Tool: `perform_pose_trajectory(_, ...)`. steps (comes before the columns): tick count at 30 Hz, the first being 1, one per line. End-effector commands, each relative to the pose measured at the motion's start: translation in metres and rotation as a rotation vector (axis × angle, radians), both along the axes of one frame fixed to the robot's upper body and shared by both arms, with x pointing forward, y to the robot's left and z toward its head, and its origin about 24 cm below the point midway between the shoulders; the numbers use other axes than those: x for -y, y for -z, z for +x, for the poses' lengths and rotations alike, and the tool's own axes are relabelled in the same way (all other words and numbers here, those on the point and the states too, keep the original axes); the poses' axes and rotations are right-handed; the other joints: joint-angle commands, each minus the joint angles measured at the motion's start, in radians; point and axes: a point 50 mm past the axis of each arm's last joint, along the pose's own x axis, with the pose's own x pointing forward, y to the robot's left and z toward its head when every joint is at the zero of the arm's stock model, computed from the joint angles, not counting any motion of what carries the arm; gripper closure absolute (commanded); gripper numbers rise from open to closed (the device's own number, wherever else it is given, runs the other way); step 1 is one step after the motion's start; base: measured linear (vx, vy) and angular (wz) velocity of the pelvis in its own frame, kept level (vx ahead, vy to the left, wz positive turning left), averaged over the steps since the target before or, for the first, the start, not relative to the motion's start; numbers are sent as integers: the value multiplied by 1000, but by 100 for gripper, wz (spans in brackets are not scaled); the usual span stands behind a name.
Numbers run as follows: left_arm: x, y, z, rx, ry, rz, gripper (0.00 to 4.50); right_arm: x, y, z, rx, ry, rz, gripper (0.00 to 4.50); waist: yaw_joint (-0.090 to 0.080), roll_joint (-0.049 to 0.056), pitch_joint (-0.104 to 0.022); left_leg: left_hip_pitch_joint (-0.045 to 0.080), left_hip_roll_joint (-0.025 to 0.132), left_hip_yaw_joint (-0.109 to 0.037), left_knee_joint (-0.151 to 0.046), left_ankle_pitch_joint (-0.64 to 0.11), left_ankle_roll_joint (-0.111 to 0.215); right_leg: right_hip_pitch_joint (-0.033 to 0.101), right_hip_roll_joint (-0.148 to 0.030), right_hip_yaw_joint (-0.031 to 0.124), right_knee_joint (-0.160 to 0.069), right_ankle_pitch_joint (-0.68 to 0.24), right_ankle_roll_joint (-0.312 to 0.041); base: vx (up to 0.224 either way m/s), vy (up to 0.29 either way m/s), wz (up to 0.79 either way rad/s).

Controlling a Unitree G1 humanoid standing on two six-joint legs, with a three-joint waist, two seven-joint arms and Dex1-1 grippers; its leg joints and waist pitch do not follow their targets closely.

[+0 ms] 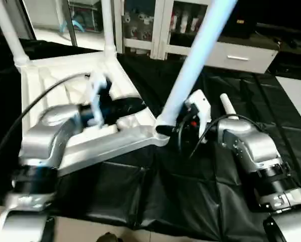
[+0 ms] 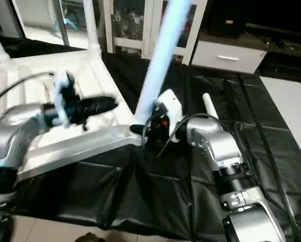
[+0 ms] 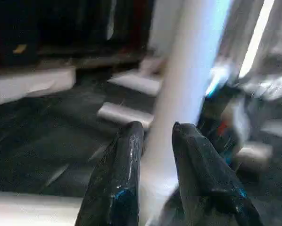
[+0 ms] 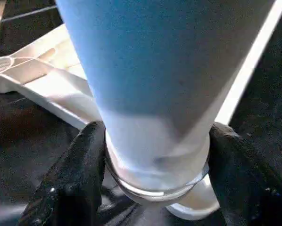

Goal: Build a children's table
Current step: Insert table leg to table base

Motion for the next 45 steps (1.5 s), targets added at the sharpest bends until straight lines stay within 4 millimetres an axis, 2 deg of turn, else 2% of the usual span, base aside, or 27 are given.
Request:
perform_pose_trajectory(1,20,3,-3,0,73,31,326,2,1,-4,5,-16,-77,178,-2,12,-62,25,76,-37,-74,-181,-23,49,-102,62,-65,-129,-217,0,0,0)
perform_pose_trajectory(5,33,9,-1,10,85,58,326,0,2,-8,3,-52,-118,178,-1,12,-63,23,74,-37,-72,-161,-15,50,-102,64,-69,-136,-192,0,0,0)
perform_pose_trajectory(6,35,9,0,12,82,59,326,0,2,-9,1,-58,-121,178,0,11,-66,22,74,-37,-69,-137,-11,53,-102,64,-64,-101,-188,0,0,0)
perform_pose_trajectory(10,41,8,0,1,93,51,326,-2,1,-11,5,-75,-135,178,-5,10,-69,21,74,-35,-65,-113,7,55,-101,62,-58,-45,-215,0,0,0)
perform_pose_trajectory(11,44,7,0,4,89,52,326,-2,0,-12,7,-85,-144,178,-4,5,-69,20,74,-35,-64,-107,12,57,-102,61,-57,-43,-220,0,0,0)
perform_pose_trajectory(17,43,9,9,60,7,94,326,-4,2,-15,2,-105,-165,179,0,5,-68,22,75,-35,-62,-112,19,54,-101,61,-62,-77,-210,0,0,0)
perform_pose_trajectory(21,45,7,5,44,40,45,326,-3,4,-16,-8,-115,-174,179,0,0,-70,21,74,-33,-60,-94,21,56,-102,61,-56,-50,-218,0,0,0)
perform_pose_trajectory(23,46,6,4,45,49,32,326,-3,4,-17,-11,-118,-177,179,1,2,-70,21,74,-33,-59,-90,25,55,-103,61,-55,-49,-221,0,0,0)
perform_pose_trajectory(28,52,-2,1,20,95,-79,326,-4,4,-20,-25,-160,-179,179,5,0,-70,20,75,-33,-57,-88,30,57,-104,60,-54,-48,-230,0,0,0)
perform_pose_trajectory(30,53,-8,4,19,70,-153,326,-6,5,-23,-26,-193,-180,179,5,-4,-70,19,74,-32,-56,-94,34,58,-105,60,-56,-55,-231,0,0,0)
perform_pose_trajectory(35,51,-2,7,47,36,-73,326,-7,5,-22,-23,-193,-180,179,5,-5,-68,19,74,-34,-56,-101,35,55,-104,61,-60,-103,-205,0,0,0)
perform_pose_trajectory(37,47,8,9,27,6,14,326,-8,3,-22,-17,-195,-178,179,3,-3,-67,20,75,-35,-57,-113,27,54,-103,61,-61,-125,-195,0,0,0)
perform_pose_trajectory(41,47,9,10,9,-6,11,276,-7,3,-21,-14,-194,-182,179,4,-3,-66,21,74,-35,-57,-130,13,51,-104,61,-64,-152,-192,0,0,0)
perform_pose_trajectory(45,46,6,14,44,-52,1,249,-6,4,-20,-12,-187,-192,179,4,-2,-67,20,75,-36,-57,-130,7,51,-103,61,-61,-148,-189,0,0,0)
